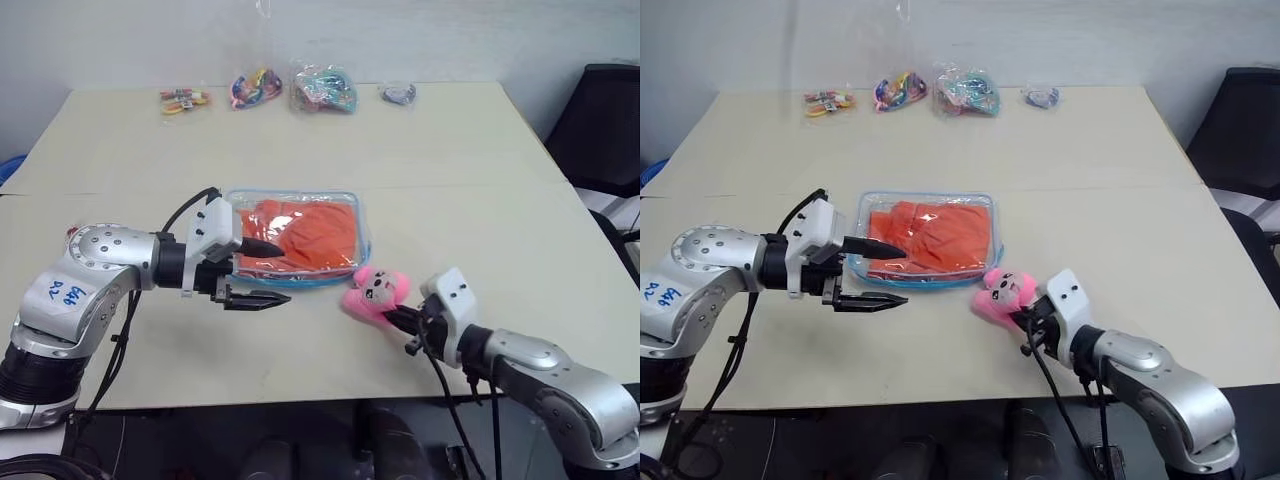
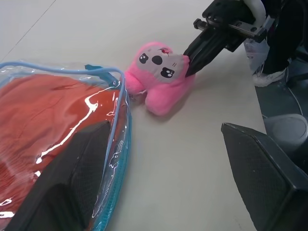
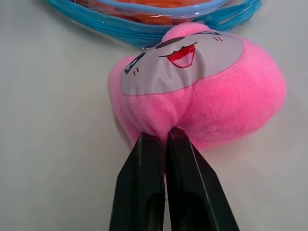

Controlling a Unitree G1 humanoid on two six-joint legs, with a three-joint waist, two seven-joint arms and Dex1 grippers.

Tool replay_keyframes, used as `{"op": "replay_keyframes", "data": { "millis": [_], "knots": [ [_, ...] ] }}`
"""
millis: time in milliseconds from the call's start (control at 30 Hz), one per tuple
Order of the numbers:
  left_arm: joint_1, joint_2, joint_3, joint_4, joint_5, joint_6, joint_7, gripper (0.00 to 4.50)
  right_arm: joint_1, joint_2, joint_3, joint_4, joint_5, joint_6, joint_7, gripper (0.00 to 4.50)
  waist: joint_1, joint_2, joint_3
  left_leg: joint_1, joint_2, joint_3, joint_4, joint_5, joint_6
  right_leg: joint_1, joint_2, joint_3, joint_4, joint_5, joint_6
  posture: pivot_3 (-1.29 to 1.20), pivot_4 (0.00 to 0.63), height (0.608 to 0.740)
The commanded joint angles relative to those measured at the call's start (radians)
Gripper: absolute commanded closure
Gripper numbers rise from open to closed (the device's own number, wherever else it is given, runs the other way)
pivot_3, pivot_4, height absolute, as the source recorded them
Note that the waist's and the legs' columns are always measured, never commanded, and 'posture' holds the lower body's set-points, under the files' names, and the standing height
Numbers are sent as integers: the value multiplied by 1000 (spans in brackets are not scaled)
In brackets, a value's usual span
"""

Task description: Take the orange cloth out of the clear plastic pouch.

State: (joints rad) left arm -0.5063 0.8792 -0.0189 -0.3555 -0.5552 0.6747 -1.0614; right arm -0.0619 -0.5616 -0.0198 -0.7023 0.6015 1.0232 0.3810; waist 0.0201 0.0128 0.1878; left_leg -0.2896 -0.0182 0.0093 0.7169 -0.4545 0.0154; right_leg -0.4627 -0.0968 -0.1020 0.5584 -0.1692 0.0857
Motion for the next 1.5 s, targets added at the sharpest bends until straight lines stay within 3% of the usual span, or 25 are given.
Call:
{"op": "replay_keyframes", "data": {
  "millis": [33, 233, 367, 533, 700, 833, 967, 1200, 1367, 1500],
  "knots": [
    [-16, -3, 5, -40, 1, -8, 9, 606, 6, -3, 4, -2, 6, 7, 5, 3420, -1, 0, 0, 0, 0, 0, 0, 0, 0, 0, 0, 0, 0, 0, 0, 0, 150, 740],
    [-6, -20, -4, -51, 7, -10, 24, 606, 35, -10, -35, -61, 83, 36, 36, 1309, 1, 0, 0, 0, 0, 0, 0, 0, 0, 0, 0, 0, 0, 0, 0, 0, 150, 740],
    [-28, -66, -35, -34, 17, -7, 49, 606, 50, -76, -73, -114, 98, 34, 68, 44, 1, 0, 0, 0, 0, 0, 0, 0, 0, 0, 0, 1, 0, 0, 0, 0, 150, 740],
    [-111, -173, -126, 22, 38, 63, 109, 606, 85, -184, -156, -200, 181, 34, 146, 44, 9, 0, 0, -1, -1, -1, 1, -1, 1, 1, 0, 0, 0, 0, 0, 0, 150, 740],
    [-228, -318, -257, 98, 108, 215, 235, 606, 142, -377, -227, -258, 131, -66, 291, 44, 7, -1, 0, -2, -2, -1, 2, -1, 3, 2, 0, 1, -2, 1, 2, 0, 150, 740],
    [-268, -388, -304, 64, 67, 347, 253, 606, 46, -495, -308, -116, 78, -199, 417, 44, 0, -2, 0, -1, -2, 1, 2, -2, 5, 2, 0, 3, -2, 2, 3, 0, 150, 740],
    [-291, -443, -360, 63, 74, 402, 270, 606, -145, -567, -206, 117, -59, -384, 514, 44, 2, -2, 0, 0, -2, 1, 2, -2, 5, 2, 0, 5, -2, 2, 3, 0, 150, 740],
    [-284, -411, -516, 65, 182, 348, 268, 606, -473, -432, 85, 449, -301, -626, 573, 44, 1, -2, 0, 1, -2, 2, 2, -1, 5, 1, -1, 5, -2, 2, 3, 0, 150, 740],
    [-262, -444, -532, 126, 244, 310, 309, 606, -609, -302, 205, 649, -449, -778, 576, 44, 5, -1, 0, 1, -2, 0, 5, 0, 3, 0, -2, 2, -2, 2, 3, 0, 150, 740],
    [-248, -435, -504, 127, 255, 294, 303, 1544, -673, -239, 238, 771, -508, -873, 593, 0, 3, -1, 0, 1, -2, -2, 5, 0, 3, 0, -3, 0, -2, 2, 3, 0, 150, 740]
  ]
}}
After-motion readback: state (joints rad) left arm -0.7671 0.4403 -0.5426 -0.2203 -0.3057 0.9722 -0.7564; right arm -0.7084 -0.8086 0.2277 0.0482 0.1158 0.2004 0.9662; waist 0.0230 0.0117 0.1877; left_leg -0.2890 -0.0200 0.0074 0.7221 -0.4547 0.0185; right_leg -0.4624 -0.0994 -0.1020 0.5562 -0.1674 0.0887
